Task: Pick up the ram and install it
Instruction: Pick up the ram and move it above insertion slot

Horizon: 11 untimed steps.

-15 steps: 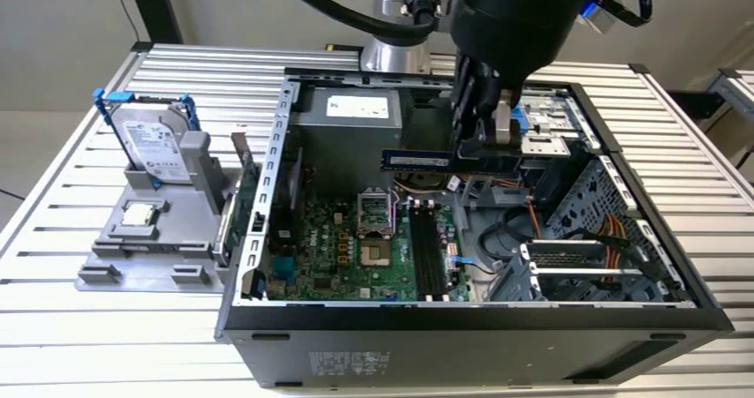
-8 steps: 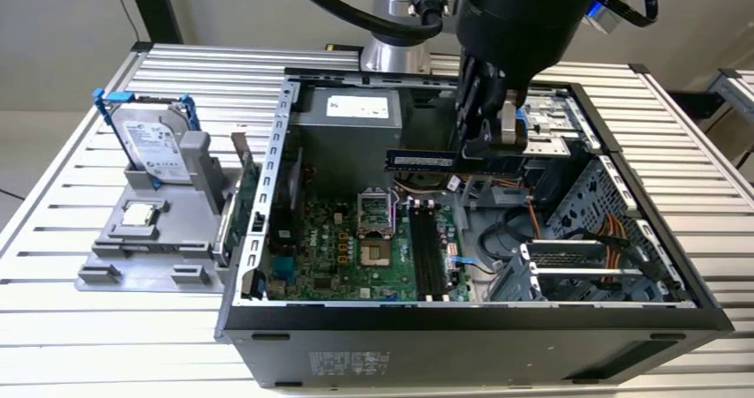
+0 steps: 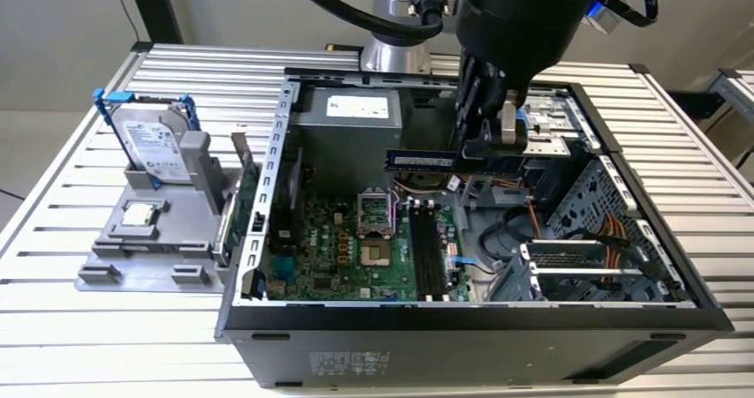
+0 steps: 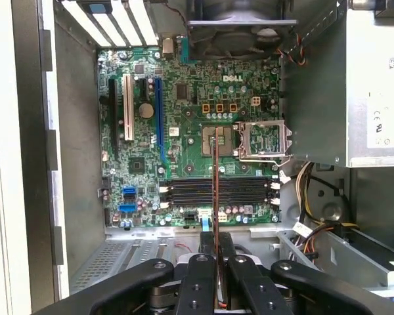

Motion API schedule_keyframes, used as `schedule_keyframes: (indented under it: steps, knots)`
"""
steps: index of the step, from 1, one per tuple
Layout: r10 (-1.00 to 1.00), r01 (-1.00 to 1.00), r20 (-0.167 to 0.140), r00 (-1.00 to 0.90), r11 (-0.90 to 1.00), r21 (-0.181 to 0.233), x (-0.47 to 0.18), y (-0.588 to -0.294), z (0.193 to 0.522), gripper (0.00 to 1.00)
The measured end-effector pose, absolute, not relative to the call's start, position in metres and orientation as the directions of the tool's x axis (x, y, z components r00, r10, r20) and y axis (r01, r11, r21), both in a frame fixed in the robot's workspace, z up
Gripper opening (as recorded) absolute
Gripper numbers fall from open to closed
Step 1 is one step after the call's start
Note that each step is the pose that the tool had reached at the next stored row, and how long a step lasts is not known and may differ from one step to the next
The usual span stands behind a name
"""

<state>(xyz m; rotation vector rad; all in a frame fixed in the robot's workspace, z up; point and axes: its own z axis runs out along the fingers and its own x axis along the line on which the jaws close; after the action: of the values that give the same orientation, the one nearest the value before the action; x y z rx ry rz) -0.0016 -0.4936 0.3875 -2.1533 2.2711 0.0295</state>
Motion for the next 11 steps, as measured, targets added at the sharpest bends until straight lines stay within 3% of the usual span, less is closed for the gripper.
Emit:
schedule_keyframes:
  steps: [11]
  knots:
    - [-0.998, -0.999, -0.022, -0.053, 0.053, 0.006, -0.002, -0.477, 0.387, 0.00]
